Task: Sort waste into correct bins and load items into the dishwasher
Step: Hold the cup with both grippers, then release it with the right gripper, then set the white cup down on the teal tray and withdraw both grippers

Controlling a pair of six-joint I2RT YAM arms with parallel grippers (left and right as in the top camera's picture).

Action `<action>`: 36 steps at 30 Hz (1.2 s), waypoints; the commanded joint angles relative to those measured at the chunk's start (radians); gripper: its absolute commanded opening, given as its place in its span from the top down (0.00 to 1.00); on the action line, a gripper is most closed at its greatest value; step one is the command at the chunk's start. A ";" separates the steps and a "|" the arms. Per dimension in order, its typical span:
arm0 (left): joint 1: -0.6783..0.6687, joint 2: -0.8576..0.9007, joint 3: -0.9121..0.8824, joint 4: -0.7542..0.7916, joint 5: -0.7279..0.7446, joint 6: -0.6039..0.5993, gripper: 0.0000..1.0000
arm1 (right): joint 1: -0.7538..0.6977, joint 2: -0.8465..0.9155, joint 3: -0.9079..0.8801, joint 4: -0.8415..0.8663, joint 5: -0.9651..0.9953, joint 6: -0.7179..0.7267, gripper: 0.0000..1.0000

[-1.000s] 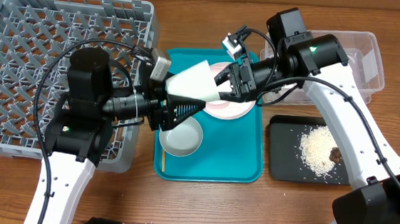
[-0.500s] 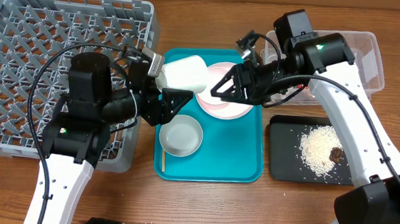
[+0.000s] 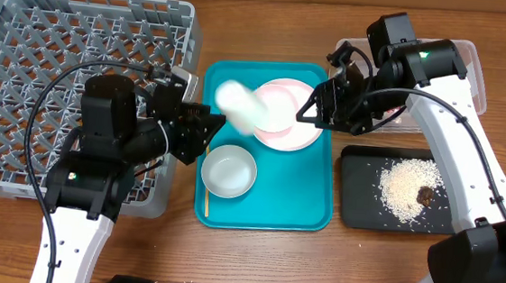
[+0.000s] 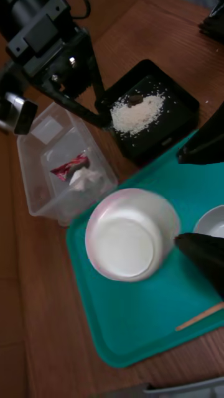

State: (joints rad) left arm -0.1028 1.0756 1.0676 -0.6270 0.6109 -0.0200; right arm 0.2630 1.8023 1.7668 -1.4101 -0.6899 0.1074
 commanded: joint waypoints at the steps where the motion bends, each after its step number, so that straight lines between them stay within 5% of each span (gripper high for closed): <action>1: 0.005 -0.039 0.015 -0.021 -0.057 0.024 0.60 | -0.010 -0.009 0.000 -0.011 0.047 -0.006 0.49; 7: 0.005 -0.044 0.015 -0.086 -0.105 0.024 0.59 | -0.043 -0.009 0.000 -0.029 0.046 -0.006 0.49; 16: 0.005 -0.044 0.015 -0.129 -0.148 0.024 0.40 | -0.047 -0.009 0.000 -0.026 0.074 -0.030 0.47; 21: 0.005 -0.044 0.015 -0.138 -0.148 0.020 0.39 | -0.046 -0.009 0.000 -0.009 0.088 -0.030 0.46; 31: 0.010 -0.044 0.015 -0.187 -0.153 -0.041 0.28 | 0.042 -0.009 0.000 0.154 0.208 -0.140 0.33; 36: 0.059 -0.045 0.021 -0.274 -0.272 -0.137 0.25 | 0.097 -0.008 0.000 0.271 0.342 -0.182 0.26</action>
State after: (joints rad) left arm -0.0761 1.0470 1.0676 -0.8783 0.4263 -0.0811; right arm 0.3374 1.8023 1.7668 -1.1637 -0.4526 -0.0238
